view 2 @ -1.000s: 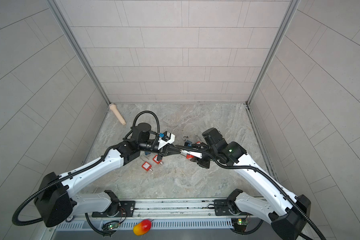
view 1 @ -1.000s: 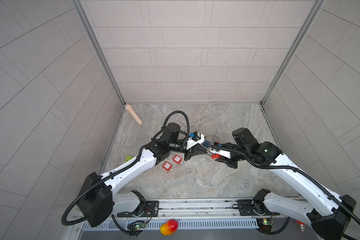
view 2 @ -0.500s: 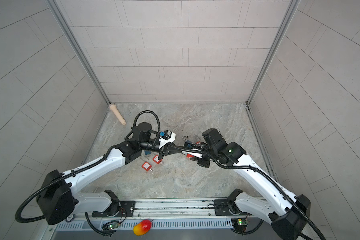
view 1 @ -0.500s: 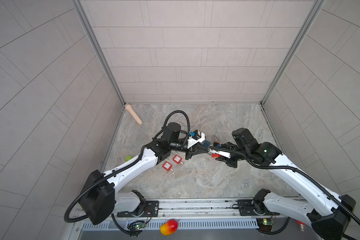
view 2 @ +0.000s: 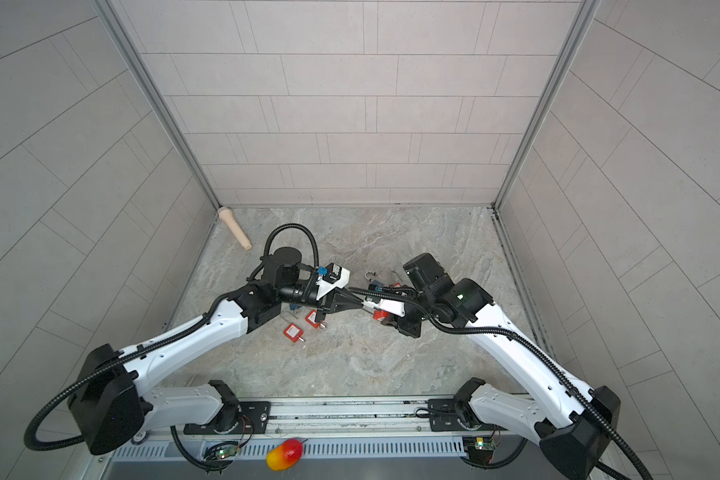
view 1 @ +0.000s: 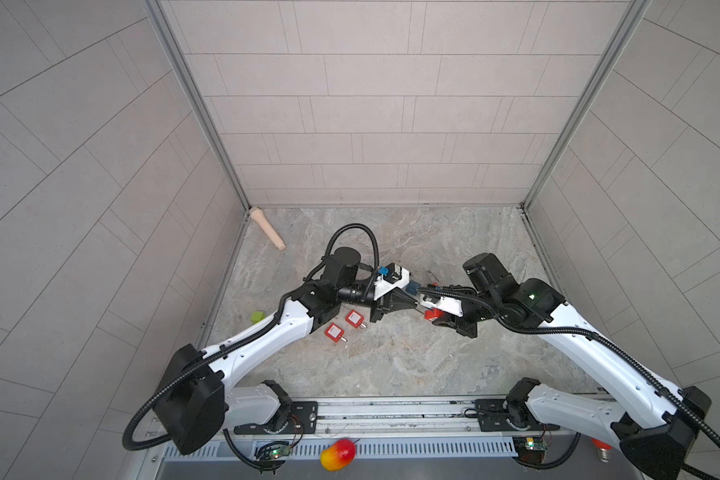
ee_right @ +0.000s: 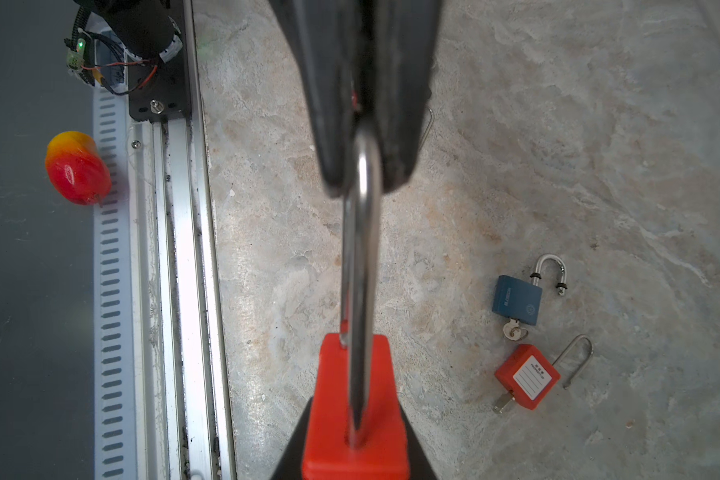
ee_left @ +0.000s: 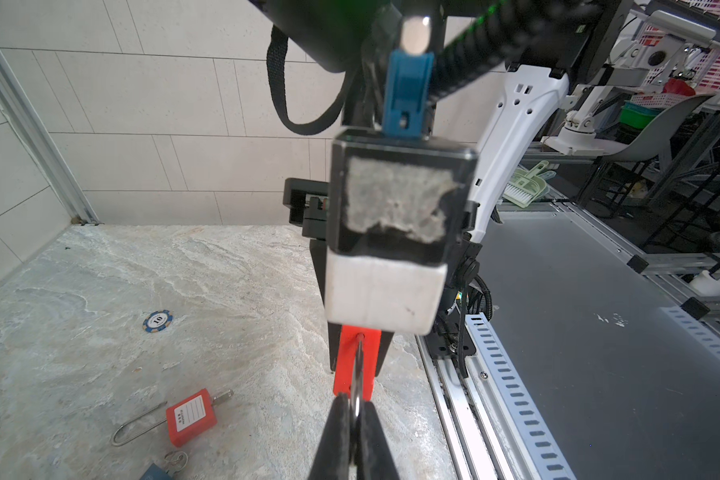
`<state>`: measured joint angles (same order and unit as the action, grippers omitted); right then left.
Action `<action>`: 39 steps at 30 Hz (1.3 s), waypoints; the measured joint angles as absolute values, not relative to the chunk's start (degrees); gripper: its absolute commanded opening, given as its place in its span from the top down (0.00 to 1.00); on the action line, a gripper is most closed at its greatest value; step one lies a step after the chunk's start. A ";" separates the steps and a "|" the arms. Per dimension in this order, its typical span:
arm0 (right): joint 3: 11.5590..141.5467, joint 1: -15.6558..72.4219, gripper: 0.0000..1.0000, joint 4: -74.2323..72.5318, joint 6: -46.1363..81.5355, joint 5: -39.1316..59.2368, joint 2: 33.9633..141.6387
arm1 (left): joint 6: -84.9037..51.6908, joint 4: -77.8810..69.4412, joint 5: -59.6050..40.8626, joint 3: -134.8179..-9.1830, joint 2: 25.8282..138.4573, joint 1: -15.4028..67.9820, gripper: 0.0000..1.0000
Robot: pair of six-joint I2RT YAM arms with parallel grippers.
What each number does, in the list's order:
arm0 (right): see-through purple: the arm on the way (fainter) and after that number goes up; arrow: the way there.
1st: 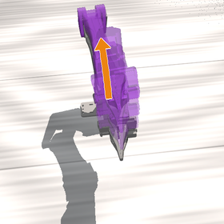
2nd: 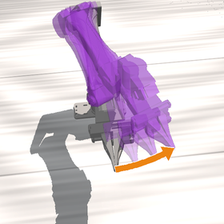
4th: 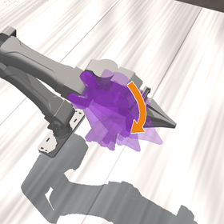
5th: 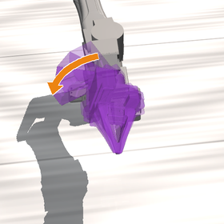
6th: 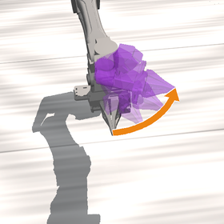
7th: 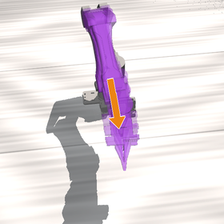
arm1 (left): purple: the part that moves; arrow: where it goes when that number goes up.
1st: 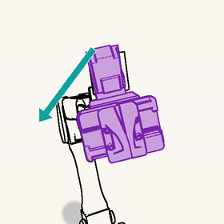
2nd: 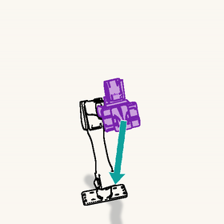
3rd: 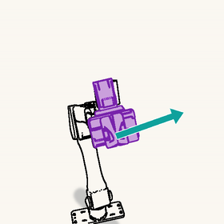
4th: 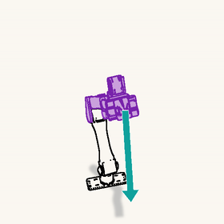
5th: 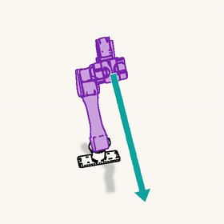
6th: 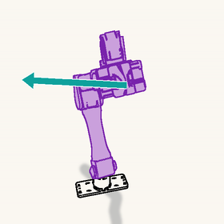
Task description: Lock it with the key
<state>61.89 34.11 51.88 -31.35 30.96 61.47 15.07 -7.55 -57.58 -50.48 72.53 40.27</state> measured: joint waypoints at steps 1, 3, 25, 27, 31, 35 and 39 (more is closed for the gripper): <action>62.11 34.11 1.00 52.05 -31.33 31.03 61.73 | 15.07 -7.46 -57.45 -50.48 72.47 40.27 1.00; 62.98 34.11 1.00 52.88 -31.31 31.05 62.46 | 15.07 -7.40 -57.19 -50.48 72.36 40.25 1.00; 67.99 34.06 1.00 55.00 -33.01 33.04 64.12 | 14.72 -9.58 -56.12 -49.78 70.94 40.93 1.00; 68.03 34.06 1.00 55.11 -33.04 33.01 64.12 | 14.52 -9.78 -56.10 -49.58 70.87 40.95 1.00; 68.12 34.06 1.00 55.55 -33.04 32.97 64.12 | 13.41 -11.22 -56.18 -48.73 70.87 40.97 1.00; 69.01 34.06 0.86 56.38 -33.56 32.25 64.12 | 11.09 -15.31 -56.12 -47.31 70.87 40.95 1.00; 70.06 33.74 0.71 57.21 -34.11 31.94 64.12 | 9.74 -17.78 -55.90 -47.05 71.00 40.93 1.00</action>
<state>70.06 33.74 57.21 -34.11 31.94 64.12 9.74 -17.78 -55.90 -47.05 71.00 40.93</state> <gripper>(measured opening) 0.255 0.052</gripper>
